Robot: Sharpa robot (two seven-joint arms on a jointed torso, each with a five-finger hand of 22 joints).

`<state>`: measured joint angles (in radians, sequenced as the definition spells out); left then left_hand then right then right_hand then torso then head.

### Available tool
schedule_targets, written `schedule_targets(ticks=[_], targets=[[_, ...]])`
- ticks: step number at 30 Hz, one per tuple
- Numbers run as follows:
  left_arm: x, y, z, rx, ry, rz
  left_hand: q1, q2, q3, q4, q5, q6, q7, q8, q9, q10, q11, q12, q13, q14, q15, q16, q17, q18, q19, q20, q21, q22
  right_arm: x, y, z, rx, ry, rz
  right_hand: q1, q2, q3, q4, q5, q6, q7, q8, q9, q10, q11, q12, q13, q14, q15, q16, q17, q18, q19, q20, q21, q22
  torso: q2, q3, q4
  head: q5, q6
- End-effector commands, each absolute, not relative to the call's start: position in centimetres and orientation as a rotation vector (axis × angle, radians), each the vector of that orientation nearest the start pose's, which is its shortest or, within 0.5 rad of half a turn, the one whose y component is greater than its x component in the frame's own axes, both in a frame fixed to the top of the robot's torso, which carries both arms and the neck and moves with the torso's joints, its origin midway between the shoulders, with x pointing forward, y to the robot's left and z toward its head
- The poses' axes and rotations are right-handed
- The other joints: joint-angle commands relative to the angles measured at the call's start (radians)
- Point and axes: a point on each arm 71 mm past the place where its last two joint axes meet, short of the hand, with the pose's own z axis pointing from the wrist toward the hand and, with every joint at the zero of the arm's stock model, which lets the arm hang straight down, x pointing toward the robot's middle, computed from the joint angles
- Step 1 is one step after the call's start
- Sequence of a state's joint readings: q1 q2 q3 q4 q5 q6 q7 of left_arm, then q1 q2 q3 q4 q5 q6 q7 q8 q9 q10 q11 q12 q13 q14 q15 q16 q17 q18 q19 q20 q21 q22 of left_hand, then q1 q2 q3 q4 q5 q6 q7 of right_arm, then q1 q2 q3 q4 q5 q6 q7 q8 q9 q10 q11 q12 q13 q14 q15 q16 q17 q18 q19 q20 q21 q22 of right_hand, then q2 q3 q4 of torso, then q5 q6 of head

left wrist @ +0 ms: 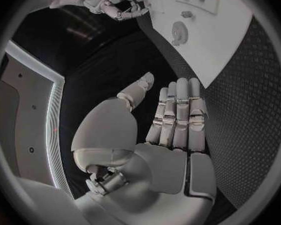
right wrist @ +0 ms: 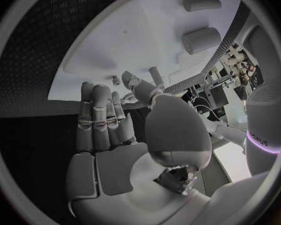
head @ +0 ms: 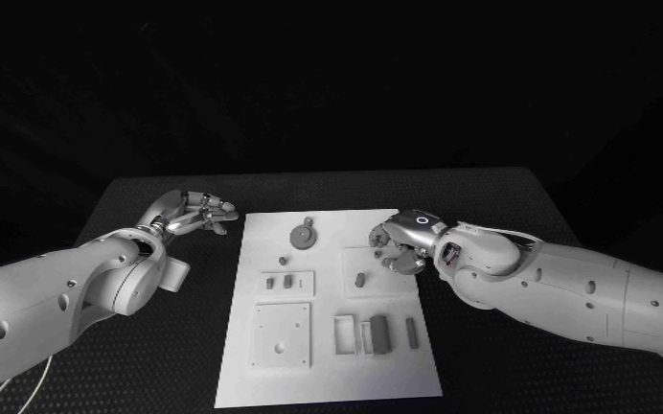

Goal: Assemble the parts on the task board

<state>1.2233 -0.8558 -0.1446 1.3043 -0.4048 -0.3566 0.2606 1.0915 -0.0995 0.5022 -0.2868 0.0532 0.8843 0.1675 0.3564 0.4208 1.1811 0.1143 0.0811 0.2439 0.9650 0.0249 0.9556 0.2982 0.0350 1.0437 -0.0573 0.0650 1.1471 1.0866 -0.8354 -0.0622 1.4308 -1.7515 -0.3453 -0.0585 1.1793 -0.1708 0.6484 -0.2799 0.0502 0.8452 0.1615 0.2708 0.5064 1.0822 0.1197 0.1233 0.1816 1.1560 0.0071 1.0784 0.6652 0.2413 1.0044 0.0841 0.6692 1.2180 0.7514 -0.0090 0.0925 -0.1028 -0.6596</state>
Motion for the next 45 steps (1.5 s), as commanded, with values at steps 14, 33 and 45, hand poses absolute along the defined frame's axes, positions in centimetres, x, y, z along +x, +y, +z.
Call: schedule_targets(ticks=[14, 33, 45], targets=[[51.5, 28.7, -21.6, -0.813, 1.589, -1.059, -0.007, 0.009, -0.01, 0.0, -0.001, -0.003, -0.001, 0.001, -0.002, 0.001, 0.002, 0.002, 0.001, 0.008, -0.001, -0.009, 0.002, -0.011, 0.002, -0.006, 0.0, -0.006, 47.4, -21.1, -25.4, -0.423, 1.662, 0.487, -0.017, 0.035, -0.006, 0.004, -0.001, 0.053, 0.003, 0.021, -0.006, 0.073, -0.01, -0.002, -0.011, 0.032, -0.009, 0.041, 0.024, 0.02, 0.039, -0.02, 0.034, 0.024, 0.0, 0.0009, -0.0007, 0.008, -0.007], [51.5, 28.6, -21.7, -0.816, 1.599, -1.06, -0.006, 0.01, -0.011, -0.001, -0.001, -0.004, 0.0, 0.0, -0.003, 0.0, 0.003, 0.0, 0.001, 0.008, -0.001, -0.012, 0.003, -0.012, 0.001, -0.007, 0.0, -0.009, 47.8, -20.8, -26.5, -0.429, 1.702, 0.47, -0.033, 0.067, -0.006, 0.011, -0.001, 0.091, -0.012, 0.036, -0.007, 0.134, -0.029, -0.005, -0.008, 0.042, -0.028, 0.09, 0.052, 0.02, 0.063, -0.037, 0.062, 0.05, 0.0, 0.0005, 0.0002, 0.009, -0.011], [51.6, 29.2, -21.9, -0.829, 1.613, -1.044, -0.006, 0.01, -0.012, 0.0, -0.001, -0.005, 0.0, 0.0, -0.003, -0.002, 0.003, -0.001, 0.001, 0.008, -0.001, -0.014, 0.003, -0.013, 0.001, -0.007, 0.0, -0.011, 48.0, -21.4, -27.0, -0.441, 1.737, 0.423, -0.036, 0.077, -0.006, 0.009, -0.001, 0.099, -0.015, 0.038, -0.007, 0.146, -0.033, -0.007, -0.006, 0.044, -0.031, 0.1, 0.056, 0.02, 0.068, -0.041, 0.067, 0.056, 0.0, 0.0007, -0.001, 0.01, -0.017]])
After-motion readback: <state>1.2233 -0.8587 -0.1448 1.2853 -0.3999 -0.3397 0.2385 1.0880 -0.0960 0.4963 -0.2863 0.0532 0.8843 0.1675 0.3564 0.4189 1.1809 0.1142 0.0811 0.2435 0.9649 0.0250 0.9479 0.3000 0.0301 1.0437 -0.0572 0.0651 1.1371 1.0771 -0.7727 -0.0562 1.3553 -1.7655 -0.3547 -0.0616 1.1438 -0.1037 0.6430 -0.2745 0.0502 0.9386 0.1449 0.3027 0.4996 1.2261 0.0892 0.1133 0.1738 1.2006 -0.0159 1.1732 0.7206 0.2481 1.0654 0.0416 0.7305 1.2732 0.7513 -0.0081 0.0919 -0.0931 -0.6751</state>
